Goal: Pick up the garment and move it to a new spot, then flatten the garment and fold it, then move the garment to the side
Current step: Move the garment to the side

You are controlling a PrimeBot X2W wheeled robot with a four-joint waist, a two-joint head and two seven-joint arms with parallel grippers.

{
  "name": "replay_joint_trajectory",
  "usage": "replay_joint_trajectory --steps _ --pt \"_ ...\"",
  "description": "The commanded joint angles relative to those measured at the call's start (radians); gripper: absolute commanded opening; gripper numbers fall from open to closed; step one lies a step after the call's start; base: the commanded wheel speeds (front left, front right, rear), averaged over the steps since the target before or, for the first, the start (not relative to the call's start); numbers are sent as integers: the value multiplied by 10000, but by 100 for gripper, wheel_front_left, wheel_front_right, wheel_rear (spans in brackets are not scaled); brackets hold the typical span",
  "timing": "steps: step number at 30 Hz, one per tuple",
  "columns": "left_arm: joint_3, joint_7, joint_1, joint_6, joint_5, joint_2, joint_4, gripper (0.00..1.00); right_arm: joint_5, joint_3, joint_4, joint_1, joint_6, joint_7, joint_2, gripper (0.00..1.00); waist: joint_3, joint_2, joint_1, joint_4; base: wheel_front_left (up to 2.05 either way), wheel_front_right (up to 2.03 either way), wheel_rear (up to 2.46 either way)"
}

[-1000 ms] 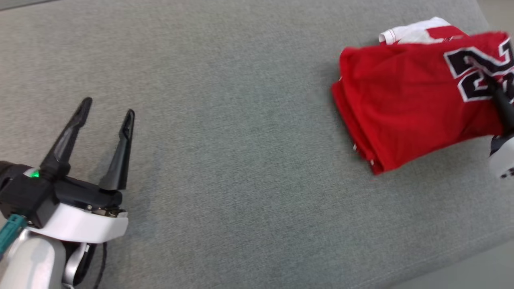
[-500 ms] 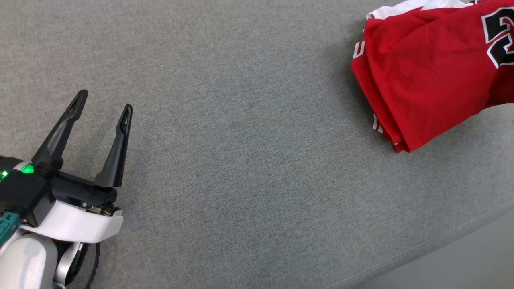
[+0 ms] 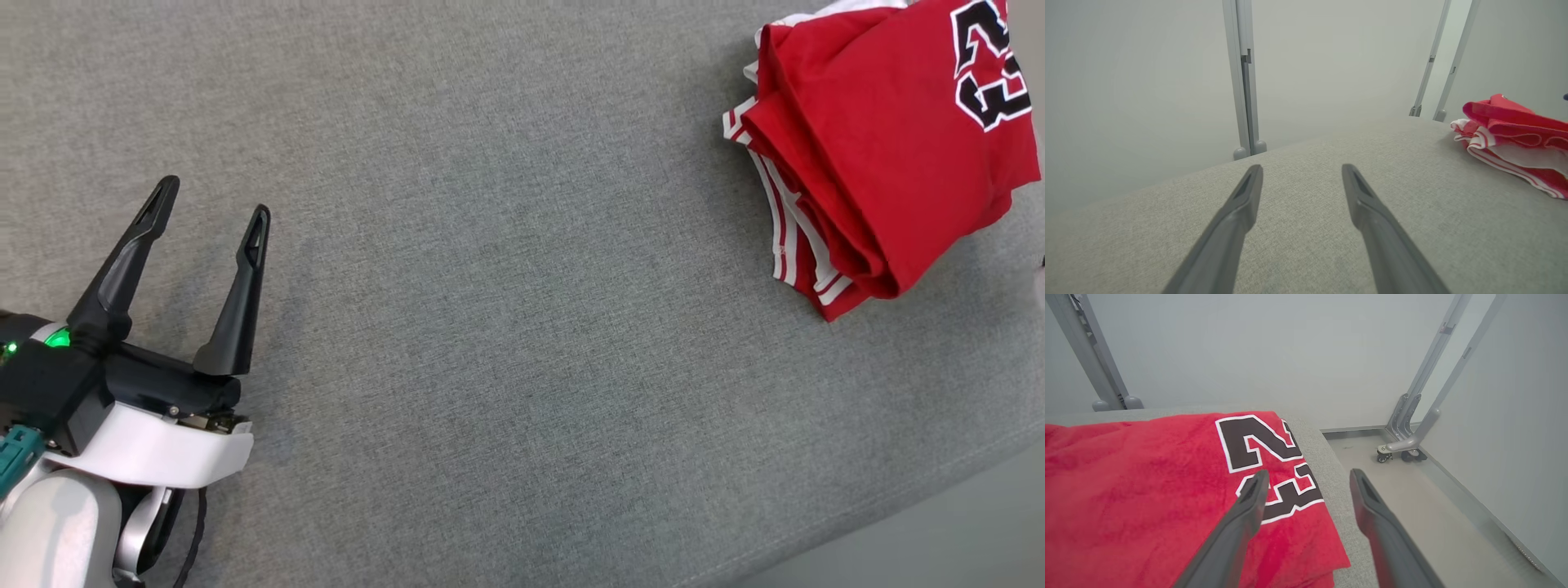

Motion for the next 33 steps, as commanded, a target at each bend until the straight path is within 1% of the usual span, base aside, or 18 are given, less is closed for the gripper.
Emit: replay_joint_trajectory --steps 1,6,12,16,19,24,25,28,29,33 --pt "-2 -90 -72 52 -27 15 50 100 -43 -150 -65 212 0 -198 104 100 -140 0 0 61 0 0 0" --pt "-32 -332 76 196 -140 -226 284 100 -316 -782 -678 938 0 -715 937 100 -636 0 0 245 0 0 0" --pt "-40 -659 241 369 -318 -544 648 100 -1166 -1337 -2286 2135 0 -988 2140 100 -1262 0 0 648 0 0 0" --pt "36 -840 481 507 -382 -643 830 100 -1794 -1387 -3507 2920 2 -1063 2943 100 -1568 0 0 949 0 0 0" --pt "124 -1010 594 643 -427 -797 948 100 -2168 -1284 -4199 3403 2 -1041 3342 100 -1789 0 0 1216 0 0 0" --pt "398 -1211 983 892 -639 -1075 1122 100 -2466 -995 -4865 4009 2 -799 3682 100 -2252 0 0 1714 0 0 0" --pt "398 -1211 983 892 -639 -1075 1122 100 -2466 -995 -4865 4009 2 -799 3682 100 -2252 0 0 1714 0 0 0" --pt "502 -1291 1195 966 -717 -1271 1196 100 -2542 -793 -5109 4332 2 -591 3790 100 -2562 0 0 2077 0 0 0" --pt "581 -1321 1356 1012 -779 -1376 1259 100 -2597 -722 -5234 4506 2 -462 3813 100 -2748 0 0 2294 0 0 0" --pt "660 -1352 1649 1008 -825 -1534 1304 100 -2767 -768 -5442 4905 2 -181 3851 100 -3079 0 0 2707 0 0 0"
